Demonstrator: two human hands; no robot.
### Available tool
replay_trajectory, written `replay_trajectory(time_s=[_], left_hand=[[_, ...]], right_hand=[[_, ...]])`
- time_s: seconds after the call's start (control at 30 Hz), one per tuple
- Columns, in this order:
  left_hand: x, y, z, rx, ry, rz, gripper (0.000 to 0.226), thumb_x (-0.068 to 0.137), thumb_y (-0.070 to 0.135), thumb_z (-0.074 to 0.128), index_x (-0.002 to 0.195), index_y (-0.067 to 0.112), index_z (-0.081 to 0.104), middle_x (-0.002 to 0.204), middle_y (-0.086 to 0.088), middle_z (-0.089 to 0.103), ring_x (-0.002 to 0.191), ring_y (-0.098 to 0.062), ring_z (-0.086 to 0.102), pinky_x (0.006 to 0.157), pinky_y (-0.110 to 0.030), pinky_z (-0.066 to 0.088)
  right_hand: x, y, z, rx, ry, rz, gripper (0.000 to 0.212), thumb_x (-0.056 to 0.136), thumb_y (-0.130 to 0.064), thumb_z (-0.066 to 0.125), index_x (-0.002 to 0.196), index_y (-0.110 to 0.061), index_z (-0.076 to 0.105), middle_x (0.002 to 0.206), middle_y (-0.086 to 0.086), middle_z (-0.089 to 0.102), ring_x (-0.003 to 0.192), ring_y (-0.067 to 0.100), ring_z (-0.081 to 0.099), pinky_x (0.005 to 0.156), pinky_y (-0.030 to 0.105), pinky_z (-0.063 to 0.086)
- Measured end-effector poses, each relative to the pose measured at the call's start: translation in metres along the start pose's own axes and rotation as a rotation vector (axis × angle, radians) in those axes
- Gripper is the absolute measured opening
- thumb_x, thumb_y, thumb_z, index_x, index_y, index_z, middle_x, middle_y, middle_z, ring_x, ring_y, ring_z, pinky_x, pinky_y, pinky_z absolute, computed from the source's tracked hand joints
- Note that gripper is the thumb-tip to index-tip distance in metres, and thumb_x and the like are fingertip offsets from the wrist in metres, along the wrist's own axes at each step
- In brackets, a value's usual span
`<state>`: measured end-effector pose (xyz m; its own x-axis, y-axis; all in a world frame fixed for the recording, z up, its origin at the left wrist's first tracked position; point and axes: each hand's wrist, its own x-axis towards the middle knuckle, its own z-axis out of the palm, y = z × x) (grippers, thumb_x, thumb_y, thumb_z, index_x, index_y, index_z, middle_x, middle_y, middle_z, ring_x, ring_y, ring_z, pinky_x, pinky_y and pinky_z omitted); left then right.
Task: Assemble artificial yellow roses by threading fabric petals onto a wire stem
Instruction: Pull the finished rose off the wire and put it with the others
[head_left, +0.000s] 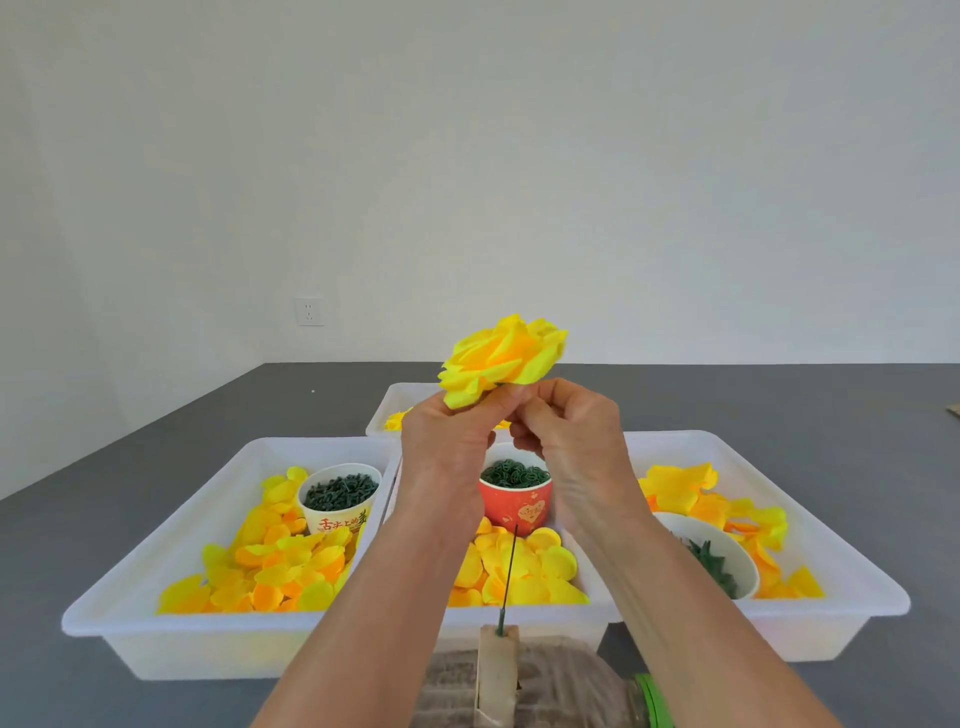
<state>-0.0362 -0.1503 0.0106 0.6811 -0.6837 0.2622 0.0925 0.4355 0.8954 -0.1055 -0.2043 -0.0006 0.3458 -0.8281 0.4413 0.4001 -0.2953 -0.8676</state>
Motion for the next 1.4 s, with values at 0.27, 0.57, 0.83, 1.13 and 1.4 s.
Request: replay_trajectory(time_s=[0.27,0.57,0.83,1.13,1.4], left_hand=[[0.029,-0.015,-0.015,-0.056,-0.335,-0.258,0.045,0.057,0.049,0.066,0.094,0.022,0.069,0.099,0.002,0.069,0.095,-0.016,0.062,0.083,-0.033,0.048],[0.065,-0.041,-0.027,-0.081,-0.136,-0.291,0.043,0.077,0.024,0.066,0.115,0.005,0.062,0.115,-0.014,0.066,0.105,-0.029,0.063,0.08,-0.036,0.053],[0.099,-0.054,-0.047,-0.029,-0.073,-0.286,0.034,0.093,0.043,0.049,0.083,0.013,0.063,0.069,0.001,0.066,0.06,-0.012,0.058,0.057,-0.025,0.045],[0.114,-0.079,-0.062,-0.077,-0.09,-0.243,0.006,0.075,0.007,0.065,0.081,0.007,0.063,0.063,-0.002,0.064,0.055,-0.012,0.055,0.047,-0.021,0.048],[0.114,-0.094,-0.059,-0.142,-0.082,-0.202,0.019,0.083,0.002,0.06,0.102,0.003,0.061,0.074,-0.006,0.06,0.047,-0.009,0.053,0.041,-0.017,0.041]], right_hand=[[0.039,0.046,-0.028,0.392,-0.147,0.118,0.009,0.067,-0.01,0.066,0.067,-0.013,0.074,0.063,0.0,0.065,0.058,0.007,0.057,0.059,0.018,0.05],[0.05,0.097,-0.023,0.43,-0.247,0.243,0.021,0.063,-0.01,0.066,0.077,-0.018,0.078,0.082,0.002,0.074,0.078,0.016,0.07,0.068,0.029,0.058],[0.072,0.117,-0.008,0.741,-0.188,0.467,0.02,0.063,0.001,0.067,0.082,-0.004,0.068,0.072,0.01,0.068,0.057,0.016,0.062,0.054,0.026,0.055],[0.074,0.137,-0.011,0.713,-0.223,0.504,0.019,0.064,0.002,0.062,0.076,-0.006,0.074,0.081,0.012,0.072,0.07,0.021,0.069,0.057,0.028,0.056],[0.074,0.142,-0.013,0.795,-0.107,0.567,0.012,0.063,0.002,0.063,0.065,-0.006,0.073,0.07,0.011,0.066,0.055,0.016,0.061,0.055,0.023,0.053]])
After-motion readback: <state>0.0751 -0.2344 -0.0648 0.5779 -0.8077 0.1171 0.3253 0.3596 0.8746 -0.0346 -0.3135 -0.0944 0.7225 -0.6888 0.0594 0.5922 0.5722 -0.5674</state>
